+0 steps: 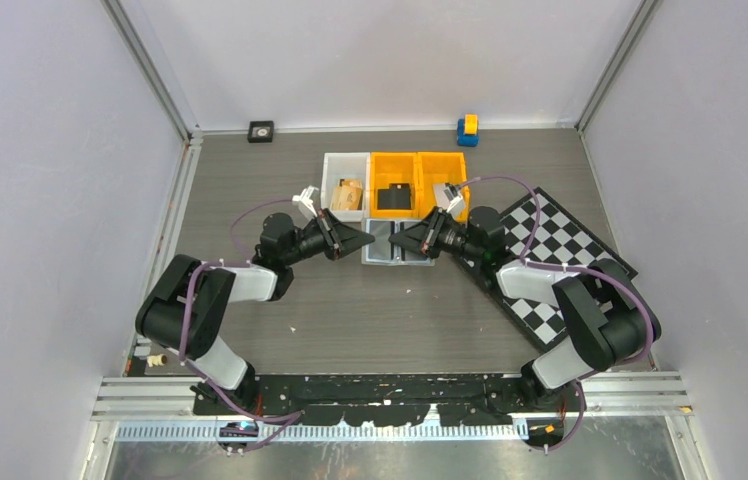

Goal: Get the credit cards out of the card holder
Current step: Remove the credit card from the card holder.

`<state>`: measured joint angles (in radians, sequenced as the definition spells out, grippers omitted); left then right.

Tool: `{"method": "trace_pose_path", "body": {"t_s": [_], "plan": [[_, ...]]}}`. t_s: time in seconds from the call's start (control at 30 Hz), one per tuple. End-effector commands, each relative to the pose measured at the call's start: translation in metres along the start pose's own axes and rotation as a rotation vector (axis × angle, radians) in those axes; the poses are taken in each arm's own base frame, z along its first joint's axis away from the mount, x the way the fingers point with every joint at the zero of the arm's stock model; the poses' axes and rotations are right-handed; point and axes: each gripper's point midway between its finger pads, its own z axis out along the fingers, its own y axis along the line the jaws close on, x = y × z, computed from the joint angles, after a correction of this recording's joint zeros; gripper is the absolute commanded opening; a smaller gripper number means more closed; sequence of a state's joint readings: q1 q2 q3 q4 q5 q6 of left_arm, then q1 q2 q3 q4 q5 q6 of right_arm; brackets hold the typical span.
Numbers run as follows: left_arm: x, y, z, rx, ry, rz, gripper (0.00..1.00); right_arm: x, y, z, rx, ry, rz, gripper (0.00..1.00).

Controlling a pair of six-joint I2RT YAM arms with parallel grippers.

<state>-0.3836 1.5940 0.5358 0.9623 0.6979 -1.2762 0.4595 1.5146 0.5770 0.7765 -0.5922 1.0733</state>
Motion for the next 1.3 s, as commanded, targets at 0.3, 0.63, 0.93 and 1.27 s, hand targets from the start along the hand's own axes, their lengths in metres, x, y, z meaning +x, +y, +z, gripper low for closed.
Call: {"method": "trace_pose_path", "body": {"t_s": [0.3, 0.63, 0.93, 1.27], "plan": [[-0.007, -0.022, -0.003, 0.069, -0.007, 0.084, 0.11, -0.007, 0.012, -0.002, -0.008, -0.022, -0.064, 0.0], [-0.021, -0.028, -0.023, 0.048, -0.094, 0.123, 0.02, -0.013, -0.007, -0.003, 0.061, -0.031, -0.031, 0.01], [-0.024, -0.027, -0.027, 0.033, -0.107, 0.123, 0.03, -0.014, -0.008, -0.004, 0.063, -0.036, -0.025, 0.01], [-0.023, -0.025, -0.025, 0.044, -0.097, 0.11, 0.06, -0.013, -0.001, -0.002, 0.012, -0.024, -0.017, 0.0]]}}
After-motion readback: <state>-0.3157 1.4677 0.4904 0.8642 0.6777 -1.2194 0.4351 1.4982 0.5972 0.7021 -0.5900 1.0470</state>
